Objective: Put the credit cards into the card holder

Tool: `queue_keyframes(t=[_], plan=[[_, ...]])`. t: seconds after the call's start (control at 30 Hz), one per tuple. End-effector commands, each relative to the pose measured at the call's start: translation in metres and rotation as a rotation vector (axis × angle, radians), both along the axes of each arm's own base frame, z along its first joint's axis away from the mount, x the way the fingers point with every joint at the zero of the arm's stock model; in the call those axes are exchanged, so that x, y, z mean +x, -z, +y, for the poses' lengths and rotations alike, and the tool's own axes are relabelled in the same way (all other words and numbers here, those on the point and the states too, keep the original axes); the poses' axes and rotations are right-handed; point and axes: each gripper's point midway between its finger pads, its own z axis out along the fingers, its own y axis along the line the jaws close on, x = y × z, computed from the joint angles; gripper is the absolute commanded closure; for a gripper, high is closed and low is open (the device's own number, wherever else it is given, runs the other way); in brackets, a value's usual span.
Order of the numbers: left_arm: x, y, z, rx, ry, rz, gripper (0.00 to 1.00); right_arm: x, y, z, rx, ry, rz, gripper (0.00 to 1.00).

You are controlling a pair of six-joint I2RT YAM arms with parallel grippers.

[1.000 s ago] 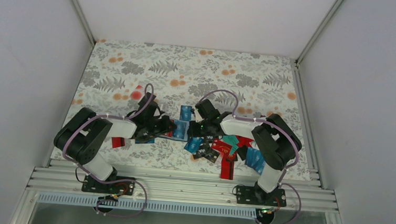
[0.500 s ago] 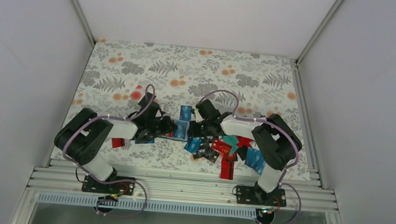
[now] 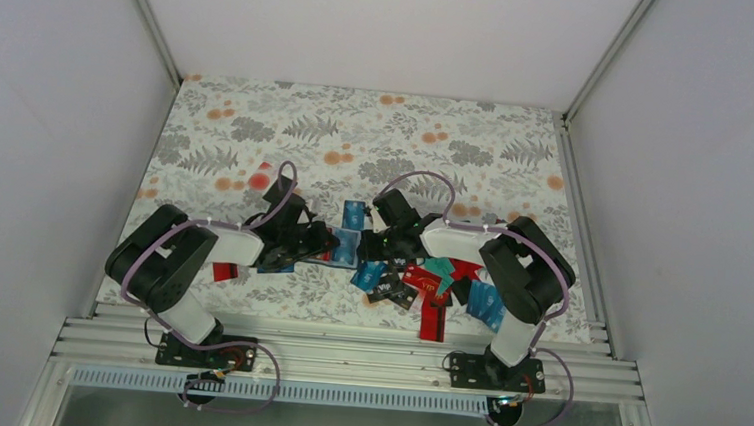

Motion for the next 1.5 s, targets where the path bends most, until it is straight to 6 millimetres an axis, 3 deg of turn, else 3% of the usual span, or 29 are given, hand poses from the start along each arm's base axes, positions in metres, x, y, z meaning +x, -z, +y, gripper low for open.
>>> queue_keyframes(t=[0.0,0.5,0.9,1.47], plan=[[-0.026,0.005,-0.019,-0.057,0.098,0.06,0.97,-0.037,0.048,-0.037,-0.176,0.001,0.144,0.96],[-0.025,0.011,-0.014,-0.021,0.086,0.053,0.98,-0.025,0.01,-0.04,-0.19,0.008,0.064,0.95],[-0.024,0.014,-0.013,-0.011,0.083,0.057,0.98,-0.027,-0.002,-0.043,-0.186,0.003,0.05,0.93],[-0.026,0.015,-0.018,-0.029,0.092,0.062,0.98,-0.033,0.031,-0.035,-0.182,-0.026,0.113,0.96]])
